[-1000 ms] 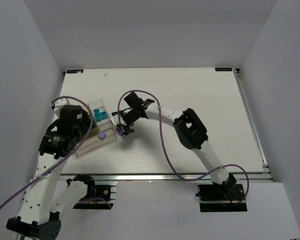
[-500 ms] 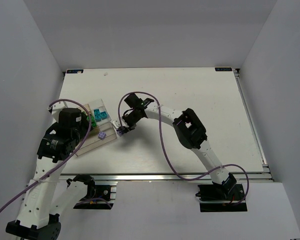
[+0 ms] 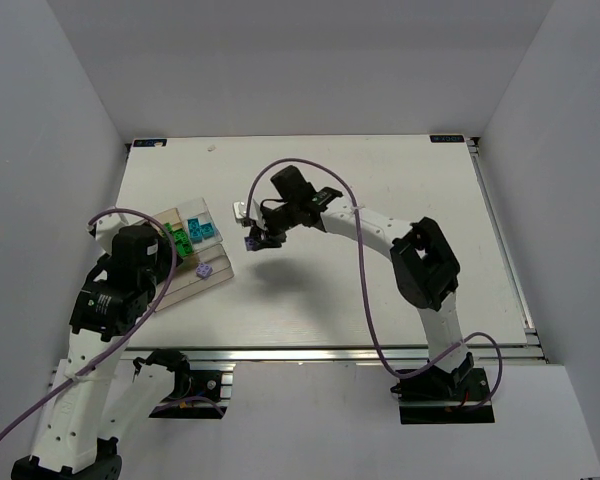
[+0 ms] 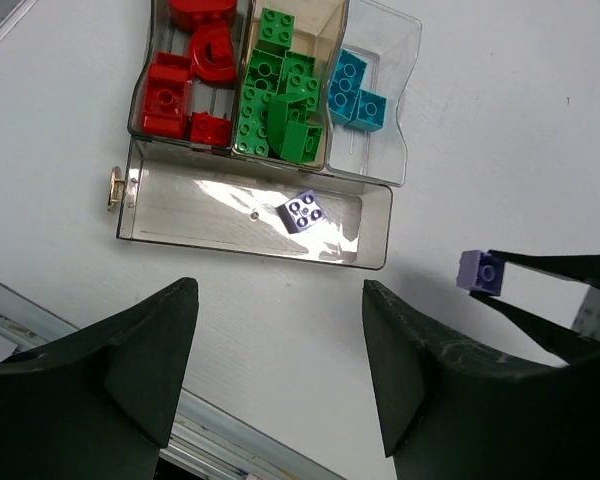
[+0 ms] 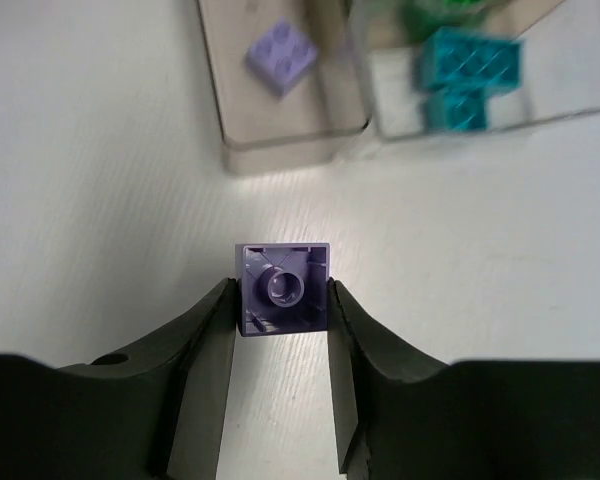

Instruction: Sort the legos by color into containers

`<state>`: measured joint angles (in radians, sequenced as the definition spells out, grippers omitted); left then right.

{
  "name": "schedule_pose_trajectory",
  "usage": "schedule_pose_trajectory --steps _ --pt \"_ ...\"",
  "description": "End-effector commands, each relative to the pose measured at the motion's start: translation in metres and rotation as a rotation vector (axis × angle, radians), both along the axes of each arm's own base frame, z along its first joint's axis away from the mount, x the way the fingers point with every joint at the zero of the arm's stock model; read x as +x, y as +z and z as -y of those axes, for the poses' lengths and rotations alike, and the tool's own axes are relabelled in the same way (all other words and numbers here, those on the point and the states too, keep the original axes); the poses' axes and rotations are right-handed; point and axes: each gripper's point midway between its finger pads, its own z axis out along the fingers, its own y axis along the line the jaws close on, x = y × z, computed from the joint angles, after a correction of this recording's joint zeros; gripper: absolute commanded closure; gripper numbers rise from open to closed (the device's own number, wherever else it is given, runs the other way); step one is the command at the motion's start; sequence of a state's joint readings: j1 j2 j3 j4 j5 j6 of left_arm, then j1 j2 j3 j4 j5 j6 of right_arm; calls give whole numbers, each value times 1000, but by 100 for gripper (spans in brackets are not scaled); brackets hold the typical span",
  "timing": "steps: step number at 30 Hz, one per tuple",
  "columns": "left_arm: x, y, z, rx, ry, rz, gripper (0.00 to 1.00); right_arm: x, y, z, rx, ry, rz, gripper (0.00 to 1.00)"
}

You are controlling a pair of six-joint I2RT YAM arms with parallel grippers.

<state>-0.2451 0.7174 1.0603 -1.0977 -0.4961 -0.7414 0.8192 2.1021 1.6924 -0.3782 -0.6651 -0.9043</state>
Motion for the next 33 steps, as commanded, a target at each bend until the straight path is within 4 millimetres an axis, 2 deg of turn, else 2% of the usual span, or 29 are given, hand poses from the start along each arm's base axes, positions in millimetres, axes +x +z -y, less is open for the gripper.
schedule_pose_trajectory --steps 1,2,3,4,5,6,8,9,10,15,22,23,24,29,30,32,33 --pt "4 8 -1 -4 20 37 24 -7 65 -34 171 -28 -15 100" --pt "5 8 -1 -7 17 41 24 -8 58 -39 166 -23 -29 100" --pt "5 7 1 -11 10 38 24 -16 67 -51 187 0 -25 100" --pt "5 7 2 -17 11 38 24 -17 67 -57 189 -4 -41 100" --pt "4 5 2 -21 9 32 24 -16 59 -62 183 -10 -53 100" --pt "3 5 3 -28 10 36 24 -23 62 -73 202 2 -48 97" --pt "0 4 4 -47 12 38 24 -24 47 -81 189 -20 -86 92" --pt "-1 3 4 -52 13 39 24 -23 47 -87 200 -26 -79 91" --pt "-3 4 4 -64 19 50 24 -22 40 -90 196 -37 -88 87" --pt "-11 0 5 -87 22 51 24 -21 32 -95 203 -57 -90 78" --pt "-10 1 8 -97 9 50 23 -16 23 -100 199 -99 -84 48" --pt "-9 2 9 -98 6 52 23 -15 25 -100 202 -101 -82 44" --pt "-8 2 9 -99 3 54 23 -13 30 -104 226 -102 -72 35" --pt "-6 4 13 -115 -11 63 23 -8 48 -104 250 -119 -80 26" --pt "-4 6 17 -122 -31 75 23 -9 61 -104 266 -118 -75 20" --pt "0 5 23 -135 -67 94 24 -4 78 -98 283 -160 -79 17" --pt "5 15 34 -159 -131 148 28 -1 101 -88 307 -196 -91 11"
